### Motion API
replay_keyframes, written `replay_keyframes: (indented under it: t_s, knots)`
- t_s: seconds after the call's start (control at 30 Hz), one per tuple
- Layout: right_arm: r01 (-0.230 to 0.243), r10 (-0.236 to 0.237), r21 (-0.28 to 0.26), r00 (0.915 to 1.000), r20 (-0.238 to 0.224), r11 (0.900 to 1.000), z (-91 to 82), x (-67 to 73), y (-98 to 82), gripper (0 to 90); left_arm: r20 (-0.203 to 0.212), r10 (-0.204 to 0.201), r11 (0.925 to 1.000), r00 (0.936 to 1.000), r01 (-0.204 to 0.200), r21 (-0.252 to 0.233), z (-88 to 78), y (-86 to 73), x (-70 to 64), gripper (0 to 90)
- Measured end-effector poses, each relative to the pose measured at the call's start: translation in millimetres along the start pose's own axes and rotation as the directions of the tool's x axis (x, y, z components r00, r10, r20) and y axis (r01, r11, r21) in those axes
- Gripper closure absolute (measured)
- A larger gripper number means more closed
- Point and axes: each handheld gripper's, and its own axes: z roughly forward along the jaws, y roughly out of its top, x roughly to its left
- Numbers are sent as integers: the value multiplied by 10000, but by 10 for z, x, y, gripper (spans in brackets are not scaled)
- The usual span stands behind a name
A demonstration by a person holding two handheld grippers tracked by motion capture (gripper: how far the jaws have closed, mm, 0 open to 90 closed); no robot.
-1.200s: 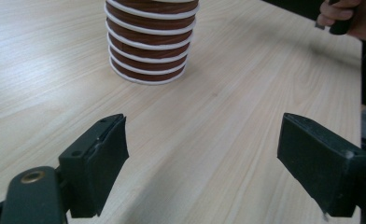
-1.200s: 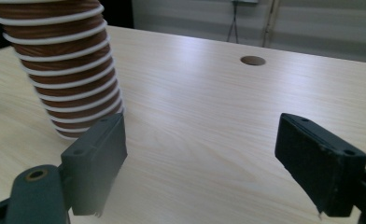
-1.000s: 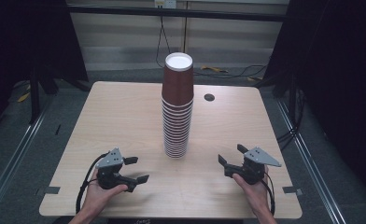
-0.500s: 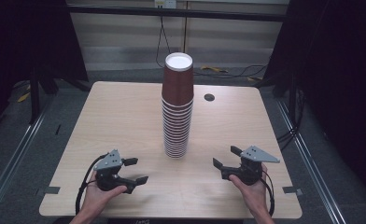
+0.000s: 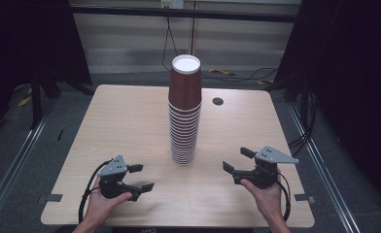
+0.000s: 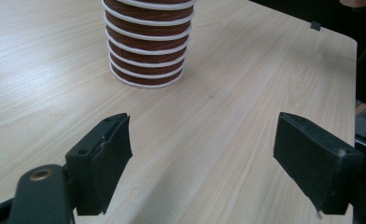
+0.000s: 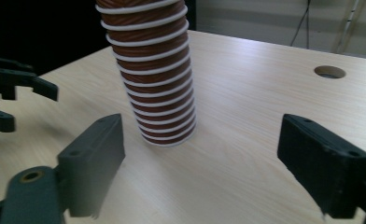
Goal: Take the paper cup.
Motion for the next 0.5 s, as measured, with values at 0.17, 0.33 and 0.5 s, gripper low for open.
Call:
replay_keyframes:
  t_s: [0.17,0.33,0.5]
  knots:
    - [78,-74,113,9993,-363,9999,-18,15,74,224,96,5,10000,10000,-4,-14,11,0,-7,188]
    - [228,-224,55,9976,-662,9997,-15,27,186,242,157,16,10000,9999,-15,-77,5,3,-16,189]
    - [316,-320,-67,9962,-806,9995,6,25,268,241,180,79,9999,9998,-78,-102,-8,6,-14,187]
